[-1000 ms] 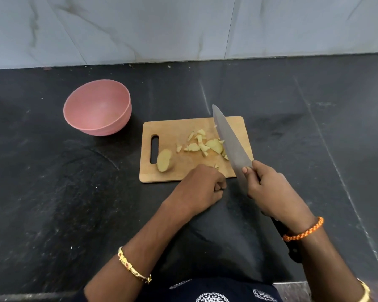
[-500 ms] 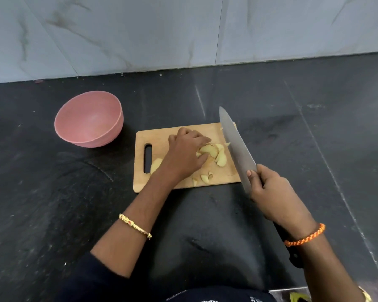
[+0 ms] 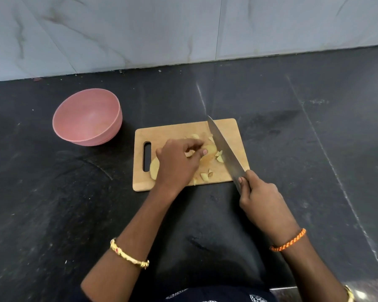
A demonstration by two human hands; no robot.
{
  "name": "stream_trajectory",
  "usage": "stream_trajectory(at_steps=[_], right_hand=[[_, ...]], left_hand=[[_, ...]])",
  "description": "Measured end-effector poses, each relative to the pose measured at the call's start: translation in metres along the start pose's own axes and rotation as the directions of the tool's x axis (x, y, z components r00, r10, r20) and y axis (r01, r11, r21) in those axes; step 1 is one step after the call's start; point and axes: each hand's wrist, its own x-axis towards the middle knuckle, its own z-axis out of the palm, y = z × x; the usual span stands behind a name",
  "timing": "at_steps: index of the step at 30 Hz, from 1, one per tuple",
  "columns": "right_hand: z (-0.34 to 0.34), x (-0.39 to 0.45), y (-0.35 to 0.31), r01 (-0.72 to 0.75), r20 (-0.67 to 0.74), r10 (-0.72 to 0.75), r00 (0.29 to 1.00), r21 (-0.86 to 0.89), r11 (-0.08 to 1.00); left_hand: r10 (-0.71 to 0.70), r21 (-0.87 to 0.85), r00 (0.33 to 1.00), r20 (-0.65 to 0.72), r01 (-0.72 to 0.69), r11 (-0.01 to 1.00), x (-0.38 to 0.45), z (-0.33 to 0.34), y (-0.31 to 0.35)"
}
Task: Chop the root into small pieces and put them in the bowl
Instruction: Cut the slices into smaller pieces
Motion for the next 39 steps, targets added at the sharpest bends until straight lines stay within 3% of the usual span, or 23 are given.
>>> stream_trajectory(at_steps=[3, 7, 12, 14, 18, 22, 27, 39], right_hand=[[-0.002, 0.001, 0.0, 0.021, 0.018, -0.021, 1.0, 0.015, 1.0], [-0.006, -0.017, 0.003, 0.034, 0.035, -0.036, 0.999, 0.05, 0.998], [-0.002, -0.037, 0.009, 0.007, 0.04, -0.01, 0.999, 0.083, 0.997], [0.0, -0.039, 0.011, 0.001, 0.031, -0.004, 1.0, 0.094, 0.996], [0.0, -0.042, 0.013, 0.005, 0.033, -0.008, 0.999, 0.091, 0.996], [0.0, -0.044, 0.012, 0.016, 0.076, -0.02, 0.997, 0.056, 0.998], [-0.001, -0.039, 0.012, 0.014, 0.065, -0.015, 0.998, 0.023, 1.0], [-0.004, -0.03, 0.015, 0.001, 0.085, -0.007, 0.996, 0.076, 0.997]], left_hand=[[0.075, 0.215, 0.997, 0.006, -0.074, 0.974, -0.019, 0.011, -0.006], [0.127, 0.336, 0.992, -0.011, -0.116, 0.935, -0.022, 0.009, -0.007], [0.319, 0.476, 0.948, -0.006, -0.278, 0.834, -0.03, 0.008, -0.01], [0.321, 0.492, 0.947, -0.011, -0.274, 0.826, -0.032, 0.009, -0.013], [0.249, 0.614, 0.962, 0.108, -0.262, 0.745, -0.034, 0.011, -0.008], [0.212, 0.597, 0.967, 0.145, -0.256, 0.76, -0.033, 0.011, -0.004], [0.246, 0.512, 0.967, 0.07, -0.246, 0.823, -0.031, 0.007, -0.007], [0.154, 0.389, 0.984, 0.091, -0.178, 0.904, -0.022, 0.007, -0.001]])
